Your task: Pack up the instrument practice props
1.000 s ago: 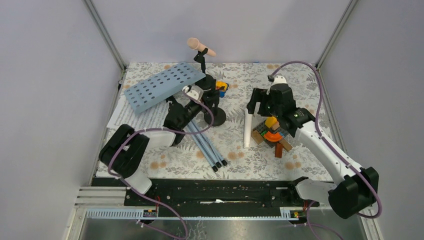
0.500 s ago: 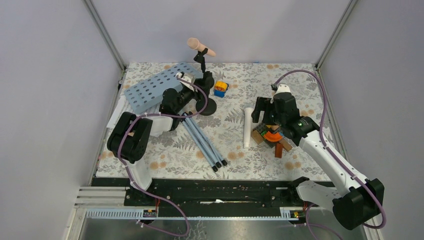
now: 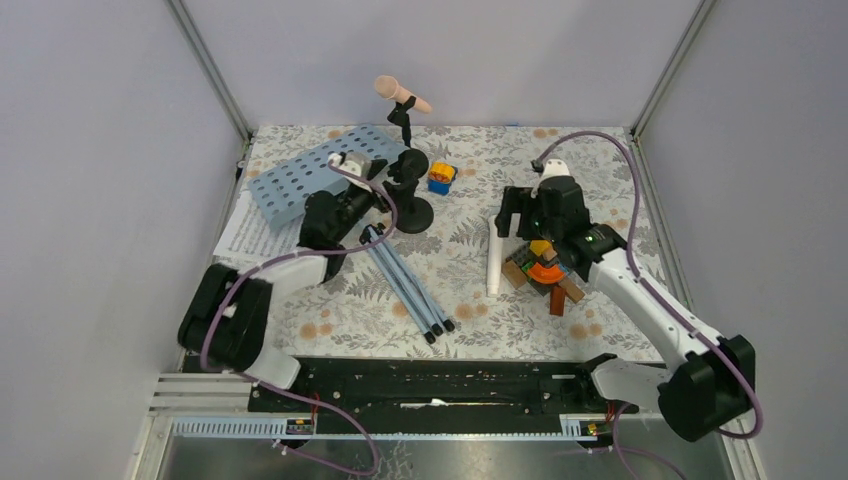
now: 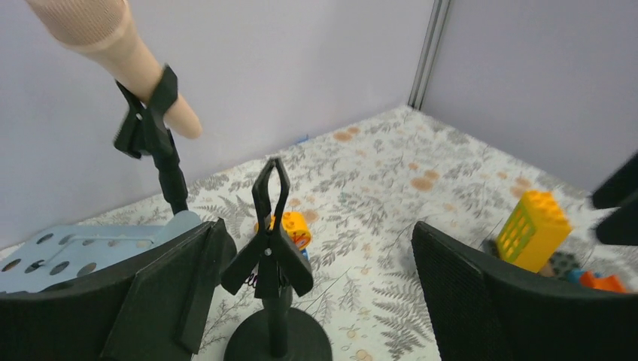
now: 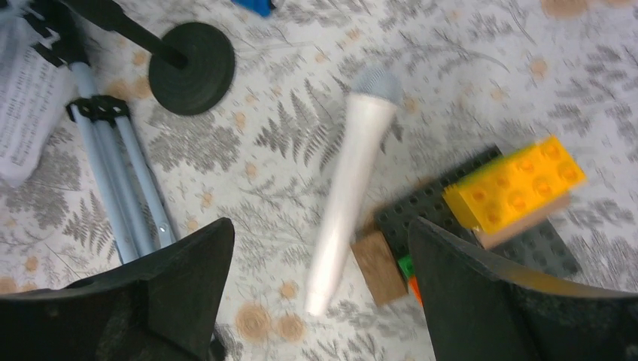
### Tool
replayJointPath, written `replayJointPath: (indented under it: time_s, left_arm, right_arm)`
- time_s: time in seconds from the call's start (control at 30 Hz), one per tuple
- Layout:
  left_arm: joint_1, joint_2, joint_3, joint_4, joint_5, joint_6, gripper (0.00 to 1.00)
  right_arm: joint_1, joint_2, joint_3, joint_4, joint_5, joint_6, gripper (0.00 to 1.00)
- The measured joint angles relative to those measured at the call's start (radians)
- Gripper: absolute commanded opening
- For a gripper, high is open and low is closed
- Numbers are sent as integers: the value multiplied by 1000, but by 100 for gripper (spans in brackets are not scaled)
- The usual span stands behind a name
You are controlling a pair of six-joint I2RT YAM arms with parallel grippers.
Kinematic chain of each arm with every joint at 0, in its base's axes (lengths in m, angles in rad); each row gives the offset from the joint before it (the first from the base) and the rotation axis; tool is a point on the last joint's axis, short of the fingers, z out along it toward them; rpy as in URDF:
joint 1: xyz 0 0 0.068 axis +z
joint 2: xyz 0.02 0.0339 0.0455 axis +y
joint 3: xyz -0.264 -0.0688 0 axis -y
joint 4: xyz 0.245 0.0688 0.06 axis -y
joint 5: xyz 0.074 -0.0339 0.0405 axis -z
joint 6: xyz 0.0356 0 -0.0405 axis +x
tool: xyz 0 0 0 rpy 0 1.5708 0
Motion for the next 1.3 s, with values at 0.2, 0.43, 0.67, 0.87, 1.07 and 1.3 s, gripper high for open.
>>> replayJointPath:
  time_s: [0.2,0.43,0.67,0.87,1.07,1.3]
  left_arm:
    - [-38,-307,-50,-199,-93,-74,99]
    - [-108,-575,70,-703,-209,-113,99]
    - [-106,-614,159,-1091,-398,-97,99]
    - [-103,-613,159,-1241,-528,-82,99]
    - [-101,-653,156,-1326,-608,-105,99]
    - [-100,-741,134,-1335,-681,-126,99]
  right_arm:
    - [0,201,106,186,-75,-20,93]
    - [0,529,245,504,-211,-25,88]
    - [0,777,263,953,-367,-21,85]
    - [0,1012,454,1180,-441,-8,84]
    - [0,1198,693,1239,-448,14,82]
    - [1,1407,980,1215,-447,6,84]
